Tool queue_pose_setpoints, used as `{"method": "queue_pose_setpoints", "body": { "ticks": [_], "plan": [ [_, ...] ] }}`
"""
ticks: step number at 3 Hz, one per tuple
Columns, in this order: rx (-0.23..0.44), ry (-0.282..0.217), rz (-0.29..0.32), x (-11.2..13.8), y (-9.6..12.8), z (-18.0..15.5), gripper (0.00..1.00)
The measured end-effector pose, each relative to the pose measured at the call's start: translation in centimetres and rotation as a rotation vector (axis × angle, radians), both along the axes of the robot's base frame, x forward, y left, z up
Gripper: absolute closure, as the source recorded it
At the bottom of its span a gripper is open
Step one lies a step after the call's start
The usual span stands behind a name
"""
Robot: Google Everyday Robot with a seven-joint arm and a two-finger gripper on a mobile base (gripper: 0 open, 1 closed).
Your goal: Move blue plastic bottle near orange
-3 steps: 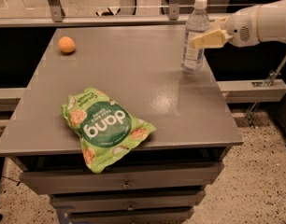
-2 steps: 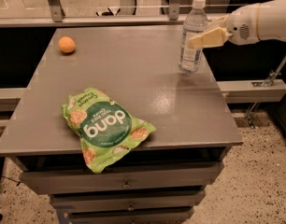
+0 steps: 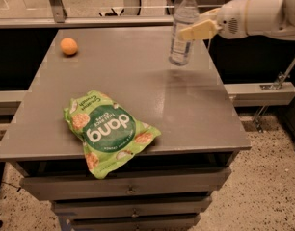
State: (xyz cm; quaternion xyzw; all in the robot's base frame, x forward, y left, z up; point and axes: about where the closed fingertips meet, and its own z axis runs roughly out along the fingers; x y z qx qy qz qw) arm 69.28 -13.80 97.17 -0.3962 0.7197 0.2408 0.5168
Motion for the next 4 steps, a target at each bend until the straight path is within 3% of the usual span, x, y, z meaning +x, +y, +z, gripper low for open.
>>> {"method": "queue_pose_setpoints", "body": {
  "ticks": [2,4],
  "plan": [
    [0.081,-0.128,0.065,7.7,9.2,4.2,1.00],
    [0.043,-0.139,0.166,9.8,17.7,3.3,1.00]
  ]
}}
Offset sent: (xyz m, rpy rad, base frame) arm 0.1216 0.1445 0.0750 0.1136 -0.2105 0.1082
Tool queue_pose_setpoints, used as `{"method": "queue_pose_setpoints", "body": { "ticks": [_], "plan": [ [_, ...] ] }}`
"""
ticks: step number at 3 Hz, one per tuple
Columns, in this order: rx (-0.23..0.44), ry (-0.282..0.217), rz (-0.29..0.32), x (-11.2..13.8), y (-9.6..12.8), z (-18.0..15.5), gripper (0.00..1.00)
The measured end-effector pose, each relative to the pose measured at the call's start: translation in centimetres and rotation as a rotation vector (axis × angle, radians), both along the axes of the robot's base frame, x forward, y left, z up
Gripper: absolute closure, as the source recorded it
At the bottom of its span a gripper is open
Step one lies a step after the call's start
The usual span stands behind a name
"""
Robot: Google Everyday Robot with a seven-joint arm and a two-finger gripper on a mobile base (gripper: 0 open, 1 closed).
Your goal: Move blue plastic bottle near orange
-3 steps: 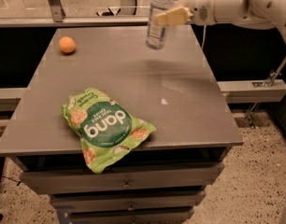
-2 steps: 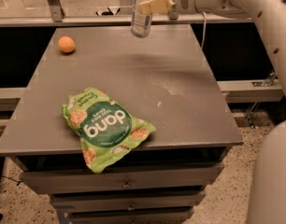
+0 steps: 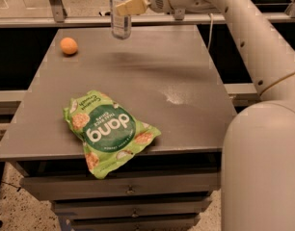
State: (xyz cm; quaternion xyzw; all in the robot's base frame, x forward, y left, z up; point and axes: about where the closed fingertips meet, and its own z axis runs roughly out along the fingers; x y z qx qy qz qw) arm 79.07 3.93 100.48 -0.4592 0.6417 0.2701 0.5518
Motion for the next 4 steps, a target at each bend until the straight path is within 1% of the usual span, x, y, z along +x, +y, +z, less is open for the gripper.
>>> {"method": "queue_pose_setpoints", "body": {
  "ticks": [1,2,4],
  "plan": [
    [-0.025,0.003,0.038,0.2,3.2,-1.0,1.00],
    [-0.045,0.010,0.067,0.6,5.7,-2.1,1.00],
    [-0.081,0.045,0.109,1.4,9.0,-4.6,1.00]
  ]
}}
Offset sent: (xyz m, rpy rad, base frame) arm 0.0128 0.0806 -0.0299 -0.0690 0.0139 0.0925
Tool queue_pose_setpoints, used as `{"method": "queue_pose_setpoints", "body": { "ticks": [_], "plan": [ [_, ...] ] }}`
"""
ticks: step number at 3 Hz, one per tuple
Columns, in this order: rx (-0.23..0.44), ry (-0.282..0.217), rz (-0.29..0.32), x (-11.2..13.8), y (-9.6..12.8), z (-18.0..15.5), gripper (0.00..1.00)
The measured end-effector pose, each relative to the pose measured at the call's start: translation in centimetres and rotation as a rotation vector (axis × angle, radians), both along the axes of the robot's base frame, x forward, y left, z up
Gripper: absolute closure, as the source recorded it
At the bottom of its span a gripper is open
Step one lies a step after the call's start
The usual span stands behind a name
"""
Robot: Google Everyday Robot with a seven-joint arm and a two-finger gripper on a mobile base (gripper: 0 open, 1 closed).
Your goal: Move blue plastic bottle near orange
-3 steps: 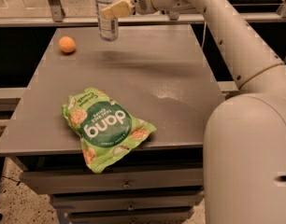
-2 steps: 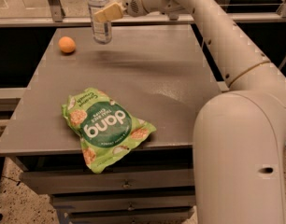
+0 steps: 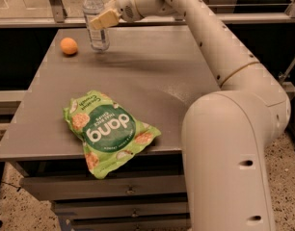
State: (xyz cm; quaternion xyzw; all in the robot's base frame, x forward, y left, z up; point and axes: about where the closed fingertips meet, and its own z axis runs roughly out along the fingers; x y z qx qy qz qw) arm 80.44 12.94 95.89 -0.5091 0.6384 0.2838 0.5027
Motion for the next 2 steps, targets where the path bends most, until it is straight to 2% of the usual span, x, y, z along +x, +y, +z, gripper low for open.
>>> {"method": "queue_pose_setpoints", "body": {
  "ticks": [2],
  "plan": [
    [-0.006,0.034,0.041,0.4,2.9,-1.5,1.00]
  ]
}}
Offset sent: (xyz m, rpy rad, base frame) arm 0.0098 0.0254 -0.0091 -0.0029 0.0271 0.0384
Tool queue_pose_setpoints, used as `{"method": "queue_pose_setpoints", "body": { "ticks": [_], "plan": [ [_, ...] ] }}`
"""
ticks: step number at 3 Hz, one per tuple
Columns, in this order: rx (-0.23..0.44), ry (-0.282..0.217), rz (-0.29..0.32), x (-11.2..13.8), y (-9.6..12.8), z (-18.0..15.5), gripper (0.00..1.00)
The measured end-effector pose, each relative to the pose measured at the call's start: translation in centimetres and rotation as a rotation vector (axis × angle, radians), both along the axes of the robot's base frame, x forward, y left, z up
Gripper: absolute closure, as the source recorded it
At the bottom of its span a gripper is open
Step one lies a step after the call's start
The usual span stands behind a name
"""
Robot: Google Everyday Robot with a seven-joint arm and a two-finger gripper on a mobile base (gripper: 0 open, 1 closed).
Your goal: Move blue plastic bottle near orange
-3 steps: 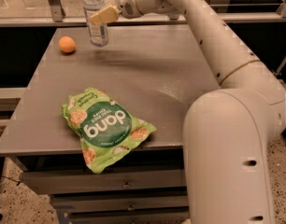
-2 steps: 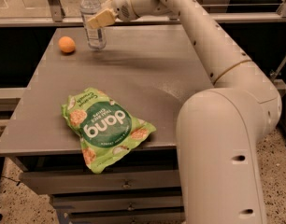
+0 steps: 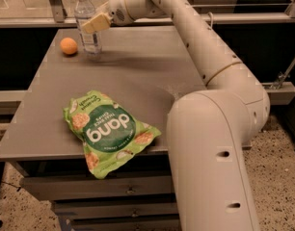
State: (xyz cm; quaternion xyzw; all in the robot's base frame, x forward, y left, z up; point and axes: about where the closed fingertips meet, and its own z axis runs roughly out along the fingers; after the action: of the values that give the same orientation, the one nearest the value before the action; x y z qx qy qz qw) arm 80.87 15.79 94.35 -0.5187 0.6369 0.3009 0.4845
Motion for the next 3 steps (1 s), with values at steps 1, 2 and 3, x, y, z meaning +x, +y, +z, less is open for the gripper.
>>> {"method": "queue_pose_setpoints", "body": {
  "ticks": [1,2,3],
  "plan": [
    [-0.001,0.011,0.008,0.14,0.65,-0.47,1.00],
    [-0.004,0.033,0.006,0.29,1.01,-0.95,0.84],
    [-0.006,0.049,0.008,0.41,1.39,-1.26,0.59]
  ]
}}
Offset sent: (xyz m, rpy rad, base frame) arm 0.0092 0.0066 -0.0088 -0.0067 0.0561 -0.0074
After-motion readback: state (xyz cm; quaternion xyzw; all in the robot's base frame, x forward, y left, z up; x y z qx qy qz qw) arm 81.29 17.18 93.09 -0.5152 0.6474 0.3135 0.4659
